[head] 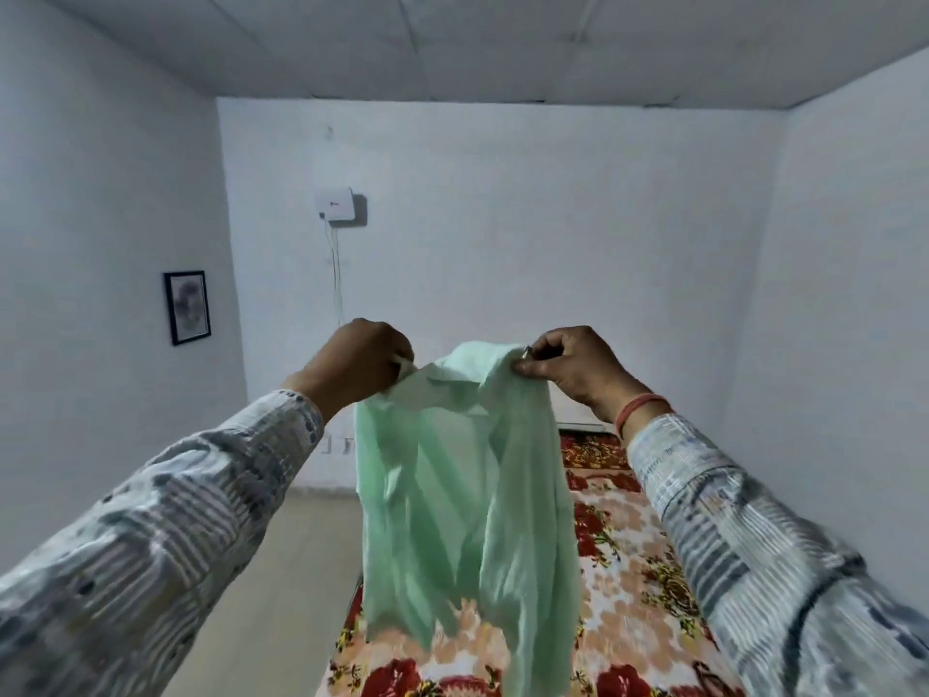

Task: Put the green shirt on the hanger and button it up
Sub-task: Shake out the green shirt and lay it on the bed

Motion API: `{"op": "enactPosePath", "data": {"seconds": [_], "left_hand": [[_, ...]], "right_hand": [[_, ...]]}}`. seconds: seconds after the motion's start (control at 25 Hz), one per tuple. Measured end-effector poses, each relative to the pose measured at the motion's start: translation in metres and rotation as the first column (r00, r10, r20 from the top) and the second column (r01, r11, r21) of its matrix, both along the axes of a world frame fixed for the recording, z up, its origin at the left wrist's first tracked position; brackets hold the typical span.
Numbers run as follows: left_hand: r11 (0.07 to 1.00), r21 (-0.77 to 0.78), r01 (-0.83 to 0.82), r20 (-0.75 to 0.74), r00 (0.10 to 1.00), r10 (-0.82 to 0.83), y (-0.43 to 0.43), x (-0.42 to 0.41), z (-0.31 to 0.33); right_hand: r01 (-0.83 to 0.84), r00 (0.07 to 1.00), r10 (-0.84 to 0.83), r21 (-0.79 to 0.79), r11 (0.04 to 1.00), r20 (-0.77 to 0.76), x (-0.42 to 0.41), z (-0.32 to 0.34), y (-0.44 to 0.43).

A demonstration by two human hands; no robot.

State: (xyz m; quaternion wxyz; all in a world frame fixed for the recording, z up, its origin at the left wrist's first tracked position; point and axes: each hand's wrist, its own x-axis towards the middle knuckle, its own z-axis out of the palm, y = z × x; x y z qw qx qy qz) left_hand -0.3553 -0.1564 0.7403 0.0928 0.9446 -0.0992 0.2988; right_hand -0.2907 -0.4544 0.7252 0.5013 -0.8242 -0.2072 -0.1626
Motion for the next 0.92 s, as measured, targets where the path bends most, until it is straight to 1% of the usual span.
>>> {"op": "enactPosePath", "data": {"seconds": [0.04,0.08,0.12,0.16,0.2,0.24,0.28,0.32,0.36,0.4,0.44,0.48,0.52,0.56,0.6,0.64,0.68,0.72,0.76,0.8,0.84,0.88,0.92], "left_hand": [[0.998,-0.035,-0.044,0.049,0.998,0.046,0.002,-0.003,0.005],[0.985,-0.154,-0.077,0.061,0.994,0.087,0.002,-0.004,0.01],[0.93,-0.358,-0.081,0.027,0.995,0.097,0.0,-0.004,0.015],[0.823,-0.563,-0.078,-0.022,0.997,0.079,-0.005,-0.005,0.018],[0.747,-0.656,-0.104,-0.067,0.995,0.08,-0.012,-0.006,0.023],[0.757,-0.637,-0.145,-0.097,0.989,0.107,-0.018,-0.008,0.027],[0.797,-0.571,-0.196,-0.153,0.979,0.132,-0.023,-0.01,0.031],[0.822,-0.532,-0.203,-0.231,0.969,0.09,-0.027,-0.013,0.035],[0.81,-0.565,-0.155,-0.32,0.946,-0.042,-0.027,-0.015,0.037],[0.743,-0.661,-0.104,-0.404,0.884,-0.235,-0.026,-0.016,0.037],[0.626,-0.775,-0.086,-0.447,0.775,-0.446,-0.022,-0.016,0.036],[0.486,-0.87,-0.081,-0.416,0.65,-0.636,-0.015,-0.017,0.033],[0.305,-0.948,-0.094,-0.304,0.553,-0.776,-0.01,-0.015,0.03],[0.156,-0.982,-0.107,-0.189,0.504,-0.843,-0.006,-0.013,0.026],[0.097,-0.99,-0.106,-0.138,0.509,-0.85,-0.005,-0.009,0.024],[0.181,-0.982,-0.056,-0.18,0.575,-0.798,-0.007,-0.004,0.023],[0.444,-0.895,0.041,-0.293,0.696,-0.655,-0.012,-0.003,0.022],[0.791,-0.608,0.067,-0.379,0.851,-0.364,-0.02,-0.005,0.024],[0.966,-0.259,-0.009,-0.345,0.935,-0.084,-0.027,-0.009,0.027],[0.993,0.0,-0.121,-0.225,0.967,0.118,-0.032,-0.01,0.03],[0.967,0.103,-0.231,-0.116,0.963,0.242,-0.035,-0.013,0.032],[0.95,0.09,-0.301,-0.04,0.952,0.305,-0.037,-0.018,0.034],[0.93,0.074,-0.36,0.002,0.933,0.361,-0.041,-0.019,0.033]], "right_hand": [[-0.065,0.996,0.065,0.012,0.998,-0.053,-0.005,0.004,-0.004],[-0.126,0.984,0.135,0.078,0.989,-0.115,-0.011,0.004,-0.006],[-0.167,0.965,0.191,0.136,0.976,-0.182,-0.016,0.003,-0.005],[-0.193,0.953,0.218,0.133,0.972,-0.21,-0.018,0.001,-0.003],[-0.209,0.957,0.211,0.035,0.977,-0.2,-0.017,-0.001,-0.001],[-0.201,0.971,0.184,-0.111,0.973,-0.149,-0.014,-0.006,0.003],[-0.138,0.99,0.125,-0.209,0.968,-0.071,-0.01,-0.01,0.009],[-0.036,0.999,0.036,-0.198,0.979,-0.006,-0.007,-0.012,0.012],[0.08,0.996,-0.076,-0.103,0.991,0.038,-0.004,-0.011,0.009],[0.174,0.984,-0.173,-0.011,0.985,0.049,-0.002,-0.009,0.005],[0.22,0.974,-0.221,0.024,0.975,0.058,-0.003,-0.007,0.001],[0.238,0.969,-0.238,0.017,0.971,0.069,-0.003,-0.006,-0.003],[0.257,0.963,-0.257,0.009,0.966,0.082,-0.002,-0.004,-0.007],[0.287,0.952,-0.286,0.01,0.958,0.112,-0.002,-0.002,-0.011],[0.32,0.936,-0.313,-0.015,0.947,0.161,-0.002,0.001,-0.013],[0.347,0.92,-0.326,-0.067,0.935,0.216,-0.005,0.003,-0.015],[0.363,0.91,-0.327,-0.108,0.926,0.254,-0.006,0.005,-0.016],[0.35,0.914,-0.314,-0.11,0.93,0.257,-0.006,0.008,-0.019],[0.302,0.937,-0.279,-0.087,0.949,0.209,-0.006,0.013,-0.022],[0.231,0.968,-0.222,-0.066,0.971,0.116,-0.008,0.018,-0.024],[0.161,0.987,-0.161,-0.08,0.984,0.012,-0.01,0.022,-0.026],[0.134,0.987,-0.146,-0.164,0.977,-0.068,-0.01,0.024,-0.027],[0.145,0.975,-0.187,-0.297,0.944,-0.119,-0.011,0.027,-0.03]]}}
